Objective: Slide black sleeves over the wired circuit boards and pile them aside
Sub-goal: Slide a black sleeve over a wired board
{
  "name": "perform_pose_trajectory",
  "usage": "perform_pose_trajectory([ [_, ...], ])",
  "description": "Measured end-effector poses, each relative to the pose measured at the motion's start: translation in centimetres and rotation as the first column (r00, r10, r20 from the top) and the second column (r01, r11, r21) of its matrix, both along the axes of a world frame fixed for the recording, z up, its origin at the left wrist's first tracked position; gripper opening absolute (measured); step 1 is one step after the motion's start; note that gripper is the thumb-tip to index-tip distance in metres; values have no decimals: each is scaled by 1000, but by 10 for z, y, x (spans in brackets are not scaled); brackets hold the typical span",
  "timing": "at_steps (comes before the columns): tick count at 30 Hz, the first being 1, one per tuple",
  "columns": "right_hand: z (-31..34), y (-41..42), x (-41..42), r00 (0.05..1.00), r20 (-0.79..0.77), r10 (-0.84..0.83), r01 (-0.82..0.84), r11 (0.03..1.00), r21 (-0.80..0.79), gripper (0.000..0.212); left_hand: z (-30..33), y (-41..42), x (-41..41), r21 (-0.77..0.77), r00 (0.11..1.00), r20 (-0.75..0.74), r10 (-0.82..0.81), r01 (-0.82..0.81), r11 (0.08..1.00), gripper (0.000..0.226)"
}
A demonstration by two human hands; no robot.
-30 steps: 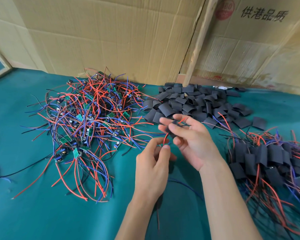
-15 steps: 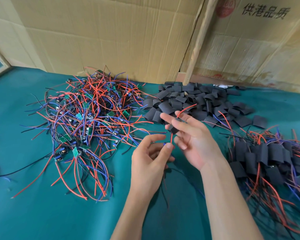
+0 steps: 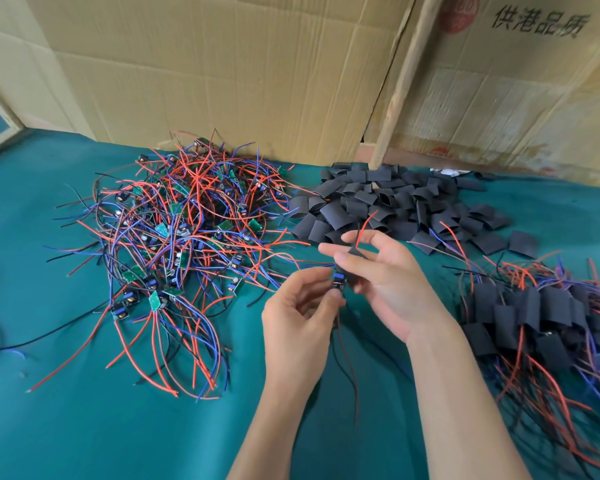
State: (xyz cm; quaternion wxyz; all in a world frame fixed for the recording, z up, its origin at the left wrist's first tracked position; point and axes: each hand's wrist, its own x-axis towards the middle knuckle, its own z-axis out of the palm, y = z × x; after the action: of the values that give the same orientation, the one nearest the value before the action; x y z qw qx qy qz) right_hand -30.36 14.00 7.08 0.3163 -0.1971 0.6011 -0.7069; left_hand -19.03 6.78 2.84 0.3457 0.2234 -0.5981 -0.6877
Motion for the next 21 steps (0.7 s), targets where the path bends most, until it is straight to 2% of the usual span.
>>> perform_pose_trajectory([
  [3, -2, 2, -2, 995, -90, 41, -35, 997, 69, 12, -1, 0, 0, -20, 1000, 18, -3, 4, 1000, 21],
  [5, -3, 2, -4, 994, -95, 60, -53, 996, 77, 6, 0, 0, 0, -44, 1000, 24, -18, 19, 999, 20],
  [11, -3, 12, -8, 961, 128, 245, -226, 963, -146, 32, 1, -1, 0, 71, 999, -40, -13, 15, 997, 18],
  [14, -4, 24, -13, 944, 104, 314, -290, 937, -193, 45, 1, -4, 2, 128, 997, -64, -39, 47, 991, 17],
  [18, -5, 27, -15, 958, 57, 282, -271, 951, -152, 42, 1, -6, 2, 143, 994, -80, -70, 81, 986, 17],
  [21, -5, 23, -13, 968, 42, 249, -241, 961, -138, 31, 0, -7, 2, 139, 993, -84, -84, 95, 986, 19],
])
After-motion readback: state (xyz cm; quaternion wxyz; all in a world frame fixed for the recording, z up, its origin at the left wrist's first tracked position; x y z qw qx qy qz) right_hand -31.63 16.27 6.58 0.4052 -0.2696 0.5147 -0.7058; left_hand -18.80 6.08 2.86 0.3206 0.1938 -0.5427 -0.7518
